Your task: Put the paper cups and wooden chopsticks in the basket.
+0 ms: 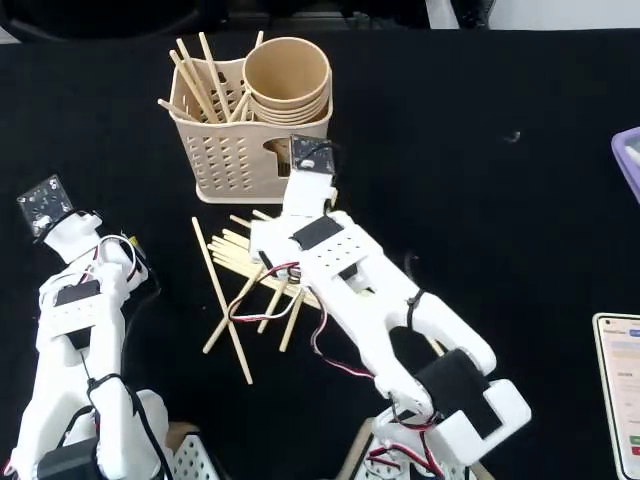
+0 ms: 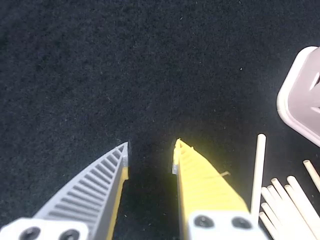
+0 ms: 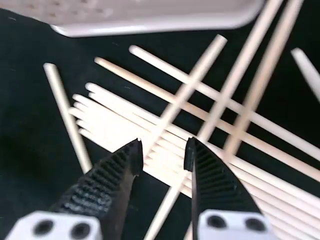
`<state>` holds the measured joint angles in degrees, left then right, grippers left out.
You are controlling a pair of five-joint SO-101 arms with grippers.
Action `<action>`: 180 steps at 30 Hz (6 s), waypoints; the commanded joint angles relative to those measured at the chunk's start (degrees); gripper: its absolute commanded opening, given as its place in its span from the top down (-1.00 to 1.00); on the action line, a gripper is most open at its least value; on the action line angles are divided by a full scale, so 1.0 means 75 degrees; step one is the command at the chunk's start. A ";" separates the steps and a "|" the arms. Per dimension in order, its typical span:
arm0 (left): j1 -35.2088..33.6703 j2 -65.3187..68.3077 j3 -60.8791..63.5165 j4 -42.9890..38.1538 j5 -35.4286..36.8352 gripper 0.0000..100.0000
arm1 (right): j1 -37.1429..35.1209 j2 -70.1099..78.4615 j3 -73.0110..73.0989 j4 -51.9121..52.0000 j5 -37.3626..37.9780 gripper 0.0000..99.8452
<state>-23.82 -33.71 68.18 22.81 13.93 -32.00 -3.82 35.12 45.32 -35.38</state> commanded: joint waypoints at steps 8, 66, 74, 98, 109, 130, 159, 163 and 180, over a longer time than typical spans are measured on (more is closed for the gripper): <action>0.0064 -0.0223 -0.0041 -0.0141 0.0082 0.69 | 0.1219 -0.0229 -0.0287 0.0715 0.0867 0.71; 0.0041 -0.0211 -0.0053 -0.0141 0.0059 0.69 | 0.3681 -0.1952 0.0897 0.1125 0.9495 0.98; 0.0029 -0.0223 -0.0041 -0.0141 0.0047 0.69 | 0.3751 -0.0967 0.1248 -0.0832 1.0760 0.94; 0.0041 -0.0223 -0.0041 -0.0141 0.0035 0.69 | 0.5087 -0.0029 0.0838 -0.0821 1.0772 0.98; 0.0053 -0.0211 -0.0041 -0.0141 0.0035 0.69 | 0.6599 -0.2034 0.1084 0.1102 1.1229 0.98; 0.0041 -0.0199 -0.0041 -0.0141 0.0035 0.69 | 0.6482 -0.0416 0.0557 0.0727 1.0385 0.55; 0.0041 -0.0234 -0.0088 -0.0141 0.0035 0.69 | 0.5873 0.4706 -0.5433 0.3223 1.0057 0.98; 0.0053 -0.0234 -0.0100 -0.0141 0.0047 0.69 | 0.5955 0.3897 -0.5292 0.3704 1.0467 0.98; 0.0029 -0.0234 -0.0064 -0.0141 0.0035 0.69 | 0.4818 -0.0580 -0.2585 0.2368 1.0256 0.98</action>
<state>-23.82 -33.71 68.18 22.81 13.93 6.15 -5.67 12.62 70.55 42.24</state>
